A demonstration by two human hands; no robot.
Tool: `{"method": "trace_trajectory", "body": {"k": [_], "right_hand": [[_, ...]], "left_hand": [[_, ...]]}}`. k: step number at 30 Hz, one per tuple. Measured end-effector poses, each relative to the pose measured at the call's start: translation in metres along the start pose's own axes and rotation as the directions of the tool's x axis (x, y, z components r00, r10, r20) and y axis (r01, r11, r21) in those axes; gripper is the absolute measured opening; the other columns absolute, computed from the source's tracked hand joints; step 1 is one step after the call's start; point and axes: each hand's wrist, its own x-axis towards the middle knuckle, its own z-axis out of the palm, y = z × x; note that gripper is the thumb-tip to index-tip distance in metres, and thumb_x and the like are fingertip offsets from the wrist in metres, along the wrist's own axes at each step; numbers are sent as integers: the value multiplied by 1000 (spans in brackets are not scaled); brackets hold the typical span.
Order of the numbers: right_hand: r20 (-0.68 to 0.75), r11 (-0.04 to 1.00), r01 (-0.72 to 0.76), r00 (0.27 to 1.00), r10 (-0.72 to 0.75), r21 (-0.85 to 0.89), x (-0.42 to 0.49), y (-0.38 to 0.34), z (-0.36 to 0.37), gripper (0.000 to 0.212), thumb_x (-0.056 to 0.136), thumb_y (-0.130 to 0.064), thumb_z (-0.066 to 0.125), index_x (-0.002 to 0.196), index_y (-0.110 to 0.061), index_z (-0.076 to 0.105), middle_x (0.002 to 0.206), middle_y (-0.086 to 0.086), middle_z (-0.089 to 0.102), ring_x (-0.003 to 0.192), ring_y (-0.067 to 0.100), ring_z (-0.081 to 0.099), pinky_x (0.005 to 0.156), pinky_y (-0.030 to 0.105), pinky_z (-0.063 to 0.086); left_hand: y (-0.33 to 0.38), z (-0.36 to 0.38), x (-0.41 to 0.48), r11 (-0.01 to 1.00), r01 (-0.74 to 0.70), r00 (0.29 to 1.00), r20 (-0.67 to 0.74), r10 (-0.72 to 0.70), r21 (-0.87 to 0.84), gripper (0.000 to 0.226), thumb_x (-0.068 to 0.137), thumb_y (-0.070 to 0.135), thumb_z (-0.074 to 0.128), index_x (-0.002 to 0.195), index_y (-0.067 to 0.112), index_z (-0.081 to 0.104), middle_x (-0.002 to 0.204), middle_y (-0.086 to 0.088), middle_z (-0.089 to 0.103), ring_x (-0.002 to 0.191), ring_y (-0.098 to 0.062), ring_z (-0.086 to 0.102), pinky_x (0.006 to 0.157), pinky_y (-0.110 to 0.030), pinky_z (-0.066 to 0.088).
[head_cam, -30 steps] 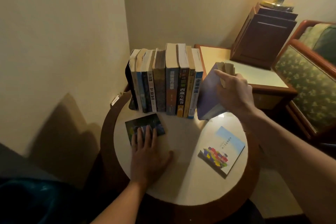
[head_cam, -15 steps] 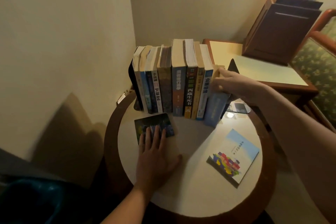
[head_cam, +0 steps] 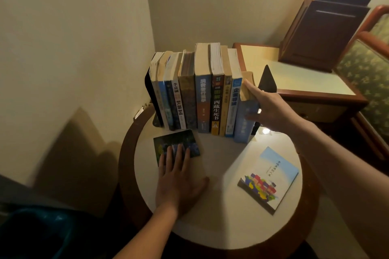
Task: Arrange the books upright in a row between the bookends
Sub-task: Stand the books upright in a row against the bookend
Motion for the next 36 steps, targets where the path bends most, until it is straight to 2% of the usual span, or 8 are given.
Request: {"method": "trace_trajectory", "body": {"k": [8, 14, 17, 23, 26, 29, 33, 36], "right_hand": [[-54, 999, -5, 999, 7, 34, 7, 3, 6, 100, 86, 0, 72, 161, -21, 9, 155, 8, 41, 139, 31, 44, 96, 44, 53], [-310, 983, -52, 945, 105, 175, -28, -8, 39, 107, 83, 2, 75, 161, -21, 4, 147, 12, 50, 128, 28, 55, 89, 50, 56], [-354, 969, -122, 915, 193, 213, -55, -11, 63, 114, 81, -5, 80, 160, -24, 0, 153, 13, 44, 130, 31, 53, 94, 51, 53], [-156, 920, -384, 907, 392, 79, -113, 13, 93, 106, 81, -28, 82, 160, -24, 12, 149, 10, 51, 122, 31, 58, 97, 39, 51], [-14, 862, -503, 864, 503, -62, -137, 35, 94, 107, 79, -59, 73, 160, -26, 12, 162, 8, 29, 146, 30, 32, 117, 47, 33], [96, 794, -596, 789, 607, -118, -154, 49, 93, 119, 68, -82, 64, 159, -32, 7, 166, 5, 15, 150, 33, 17, 119, 53, 22], [134, 796, -598, 785, 605, -90, -166, 54, 99, 125, 60, -87, 63, 158, -35, 4, 164, 4, 12, 147, 32, 14, 118, 56, 26], [130, 785, -614, 774, 619, -84, -168, 55, 99, 130, 59, -87, 66, 158, -37, -3, 165, 5, 4, 149, 34, 2, 120, 55, 16]], "left_hand": [[-1, 0, -1, 1000, -9, 999, -35, 8, -22, 102, 81, 90, 8, 157, 26, -13, 162, 0, -27, 146, -25, -34, 122, -47, -14], [0, -1, -4, 998, -8, 997, -73, 3, -66, 101, 81, 89, 14, 157, 27, -13, 163, 2, -26, 145, -22, -36, 122, -45, -15], [-2, 4, -7, 991, 27, 980, -190, -53, -132, 99, 84, 86, 20, 158, 25, -6, 165, 2, -18, 148, -20, -30, 123, -46, -14], [-8, 12, -6, 992, 31, 983, -175, -52, -120, 97, 86, 86, 12, 159, 25, -3, 166, 2, -12, 149, -19, -27, 124, -45, -7], [-8, 12, -7, 992, 17, 984, -175, -39, -127, 98, 84, 88, 10, 159, 26, -1, 166, 3, -11, 150, -18, -26, 124, -43, -8], [-8, 11, -9, 993, -18, 986, -164, -1, -115, 98, 82, 87, 15, 159, 29, -3, 165, 6, -13, 149, -16, -27, 124, -43, -9], [-8, 9, -11, 992, -66, 987, -156, 49, -107, 98, 80, 85, 19, 158, 31, -4, 165, 7, -13, 149, -14, -28, 124, -42, -8], [-8, 10, -9, 993, -69, 985, -166, 52, -99, 98, 80, 84, 21, 159, 31, -1, 165, 7, -11, 150, -15, -25, 124, -40, -10]]}}
